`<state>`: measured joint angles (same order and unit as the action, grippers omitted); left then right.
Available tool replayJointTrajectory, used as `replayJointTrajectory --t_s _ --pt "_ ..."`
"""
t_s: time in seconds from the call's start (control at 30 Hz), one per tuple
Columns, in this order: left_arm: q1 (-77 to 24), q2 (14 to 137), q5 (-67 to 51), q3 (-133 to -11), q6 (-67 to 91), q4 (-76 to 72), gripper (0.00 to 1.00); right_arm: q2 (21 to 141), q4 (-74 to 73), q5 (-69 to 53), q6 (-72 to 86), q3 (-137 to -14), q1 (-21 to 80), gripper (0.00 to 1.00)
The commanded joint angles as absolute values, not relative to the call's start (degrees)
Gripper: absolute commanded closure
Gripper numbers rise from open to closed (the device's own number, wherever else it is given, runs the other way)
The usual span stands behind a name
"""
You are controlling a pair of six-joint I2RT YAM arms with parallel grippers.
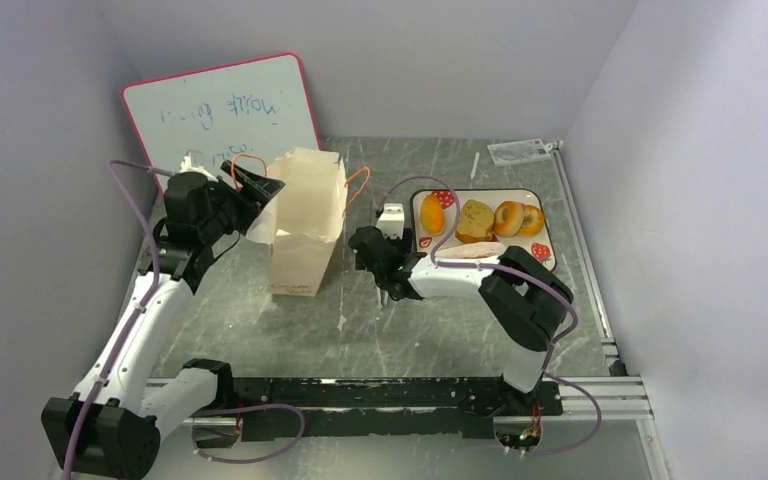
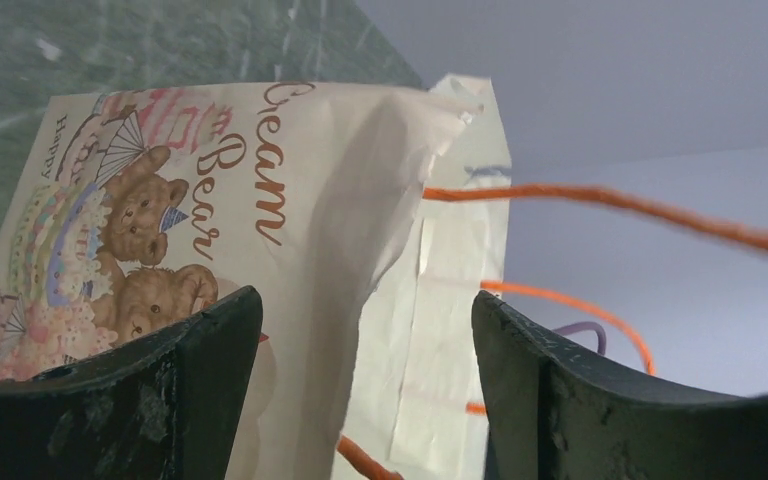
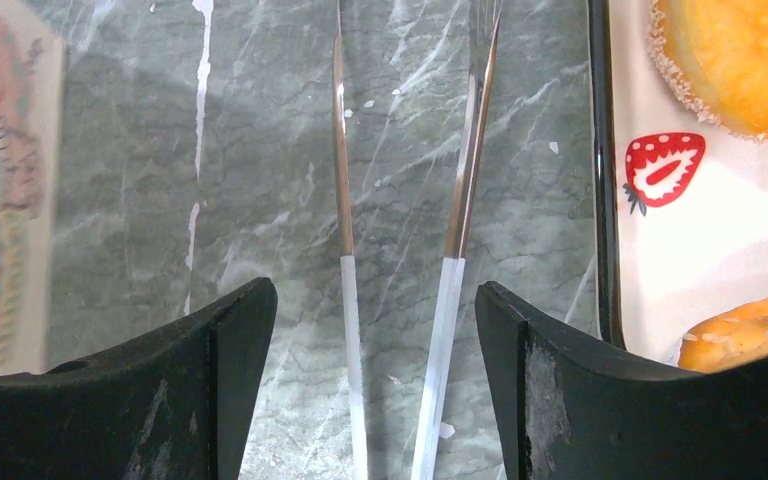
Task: Take the fake bread out of the paper bag
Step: Place the clamp at the center of the board.
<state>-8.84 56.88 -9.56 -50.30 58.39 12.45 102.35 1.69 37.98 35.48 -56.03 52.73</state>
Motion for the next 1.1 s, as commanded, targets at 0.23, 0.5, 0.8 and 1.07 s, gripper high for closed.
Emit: replayJointTrajectory --t_s 0.23,0.5,0.8,1.07 --pt "-8.27 56.65 -1.45 -57.22 53.47 30.60 0.18 100.08 0.53 39.20 33.68 -58.88 52.97 0.23" --pt "-8.26 55.56 -0.69 -54.41 54.97 29.71 0.17 98.06 -0.21 38.97 32.35 -58.79 52.95 0.23" --pt "-7.92 55.76 -0.68 -53.52 55.84 28.63 0.16 86.99 -10.17 39.62 36.99 -60.41 55.44 0.24" --pt "-7.38 55.77 -1.52 -51.86 57.42 27.18 0.20 75.33 -20.50 38.39 44.97 -63.20 60.84 0.26"
